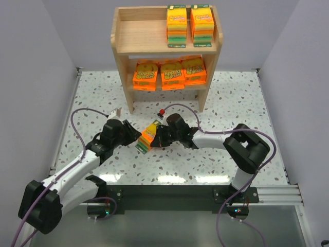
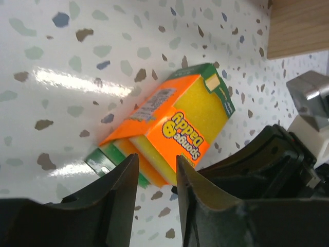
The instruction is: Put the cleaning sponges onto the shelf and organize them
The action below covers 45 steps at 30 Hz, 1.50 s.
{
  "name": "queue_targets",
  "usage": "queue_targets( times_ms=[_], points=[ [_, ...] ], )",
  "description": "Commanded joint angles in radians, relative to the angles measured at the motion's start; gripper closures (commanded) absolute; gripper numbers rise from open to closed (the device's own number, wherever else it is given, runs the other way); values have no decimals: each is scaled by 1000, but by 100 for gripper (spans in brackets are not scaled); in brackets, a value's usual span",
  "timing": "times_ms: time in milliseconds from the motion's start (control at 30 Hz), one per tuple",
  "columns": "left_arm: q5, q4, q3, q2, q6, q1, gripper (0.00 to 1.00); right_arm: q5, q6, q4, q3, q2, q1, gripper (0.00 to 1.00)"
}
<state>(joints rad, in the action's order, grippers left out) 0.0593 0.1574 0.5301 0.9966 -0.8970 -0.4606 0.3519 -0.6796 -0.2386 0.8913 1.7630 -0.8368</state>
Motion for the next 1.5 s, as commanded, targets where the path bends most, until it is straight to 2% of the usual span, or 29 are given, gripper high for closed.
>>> queue_targets(
  times_ms=[0, 133, 300, 400, 600, 767, 867, 1067, 1167, 1267, 1367, 1467],
  points=[
    [-157, -73, -79, -36, -85, -4, 59, -13, 18, -2, -5, -68, 2, 100],
    [-229, -143, -105, 16, -118, -7, 58, -14, 20, 7, 1, -62, 2, 100],
    [-260, -332, -154, 19, -198, -10, 57, -21, 22, 7, -2, -56, 2, 100],
    [-242, -352, -142, 45, -204, -15, 56, -21, 22, 7, 0, -54, 4, 100],
    [-211, -340, -107, 244, -172, -15, 57, -14, 23, 15, 5, -51, 2, 100],
    [-202, -344, -110, 323, -161, -15, 58, -21, 28, 30, -15, -79, 4, 100],
    [-173, -360, -125, 338, -163, -15, 64, -13, 25, 42, -20, -111, 4, 100],
    [-151, -360, -125, 389, -145, -15, 94, -36, 66, 149, -6, -267, 4, 100],
    [-150, -369, -128, 404, -141, -13, 100, -66, 86, 209, 1, -347, 7, 100],
    [-162, -360, -131, 383, -131, -13, 100, -111, 92, 264, 6, -423, 8, 100],
    [-173, -288, -145, 272, -134, -13, 100, -163, 91, 312, 3, -517, 11, 100],
    [-184, -167, -147, 67, -158, -15, 100, -264, 84, 383, 0, -629, 13, 100]
  ],
)
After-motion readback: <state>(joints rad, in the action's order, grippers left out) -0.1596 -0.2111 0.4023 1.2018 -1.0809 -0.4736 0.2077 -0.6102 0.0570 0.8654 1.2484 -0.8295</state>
